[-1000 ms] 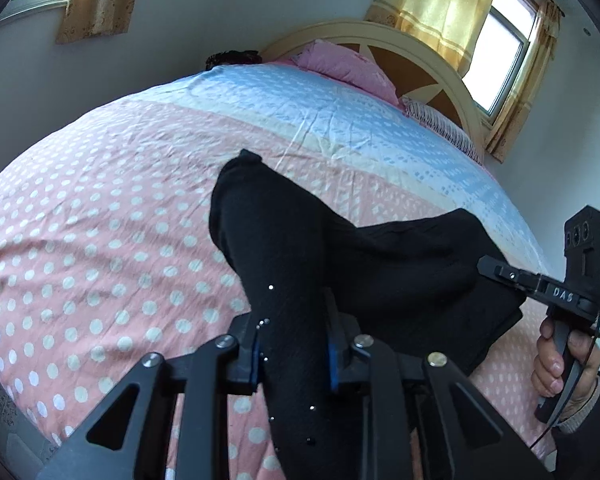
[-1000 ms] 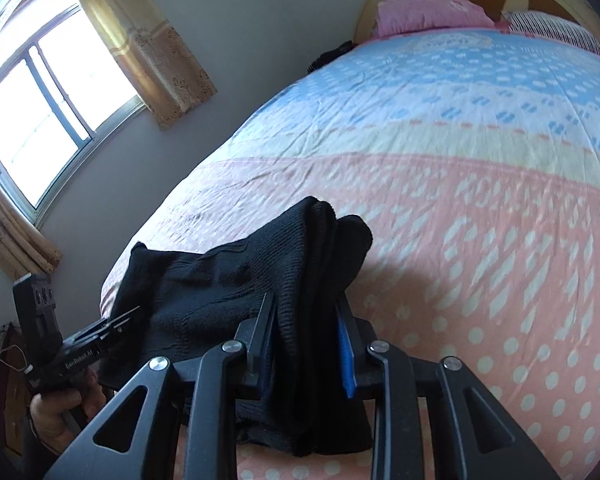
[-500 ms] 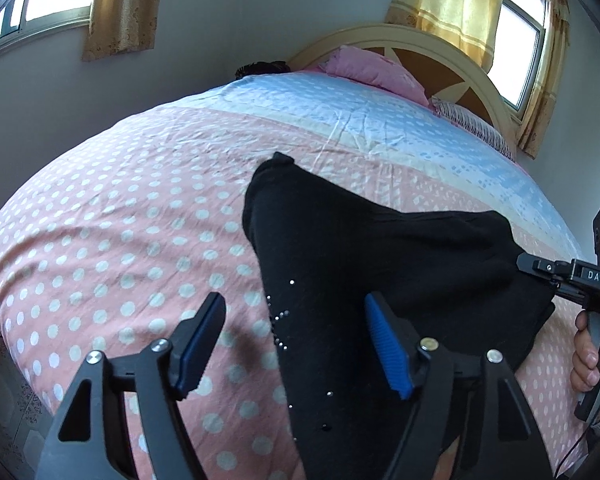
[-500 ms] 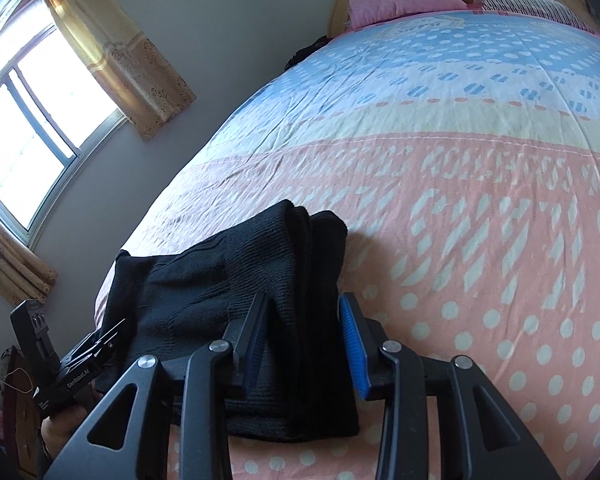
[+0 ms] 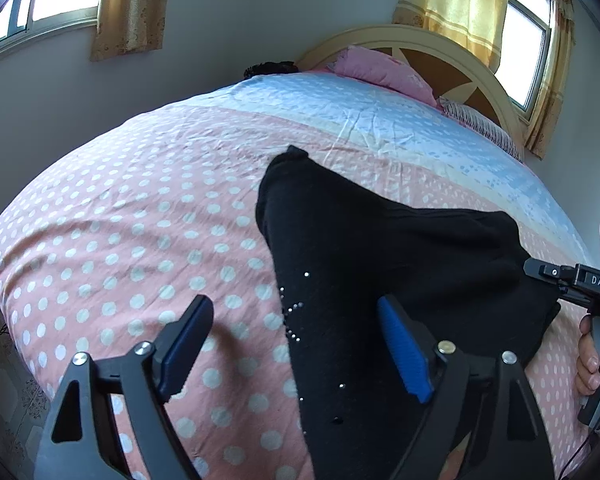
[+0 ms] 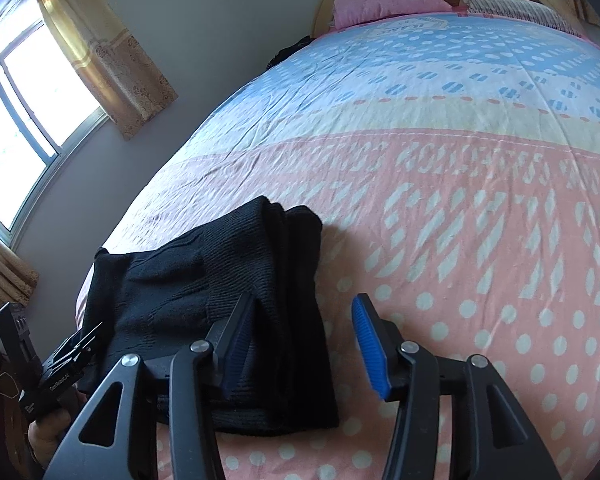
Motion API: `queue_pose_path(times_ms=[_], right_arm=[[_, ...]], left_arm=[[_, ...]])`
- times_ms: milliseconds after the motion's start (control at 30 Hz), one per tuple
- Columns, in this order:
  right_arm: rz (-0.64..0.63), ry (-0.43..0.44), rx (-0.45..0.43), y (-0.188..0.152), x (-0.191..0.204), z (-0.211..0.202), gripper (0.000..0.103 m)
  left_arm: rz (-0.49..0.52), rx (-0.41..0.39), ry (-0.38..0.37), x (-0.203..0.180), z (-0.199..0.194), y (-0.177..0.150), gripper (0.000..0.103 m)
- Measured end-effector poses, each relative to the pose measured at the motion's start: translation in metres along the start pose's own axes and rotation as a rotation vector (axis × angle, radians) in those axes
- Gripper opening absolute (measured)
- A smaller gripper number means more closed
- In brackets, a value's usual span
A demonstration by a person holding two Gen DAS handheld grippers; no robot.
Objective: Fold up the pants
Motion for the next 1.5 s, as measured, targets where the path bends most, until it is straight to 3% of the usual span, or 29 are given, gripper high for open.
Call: queue_pose_path(times_ms=[200,333,533,867,1500], right_arm=[[-0.009,-0.091,-0.084,0.009,-0.005,-0.038,0.059],[-0.019,-0.11,-0.153,0.008,0.012,-0.081,0.064],[-0.137,-0.162,-0.238,0.0,0.052,-0.145,0.066],[-0.266,-0.146,-0.376,0.008,0.112,-0.227,0.072],[-0.28,-0.14,-0.404,-0.002,0.12,-0.244,0.074]], left_arm=[[0.011,-0.009,0.073,0.012,-0.017,0.001,0.096],[-0.007,-0.072,0.113,0.018,-0.05,0.011,0.096],[-0.008,-0.194,0.057,-0.009,-0.1,0.044,0.096],[0.048,-0.34,-0.045,-0.052,-0.167,0.085,0.103],[0.046,-0.368,-0.053,-0.059,-0.182,0.089,0.103]])
Point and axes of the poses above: each gripper's, at about its wrist camera, not at the fingertips, and z roughly the way its jaws point, x to its left, y to its top, the point moved 10 cm from there along z, roughly the way its jaws point, and after that the axes turned 8 degrees about -x, right-handed, at the moved point
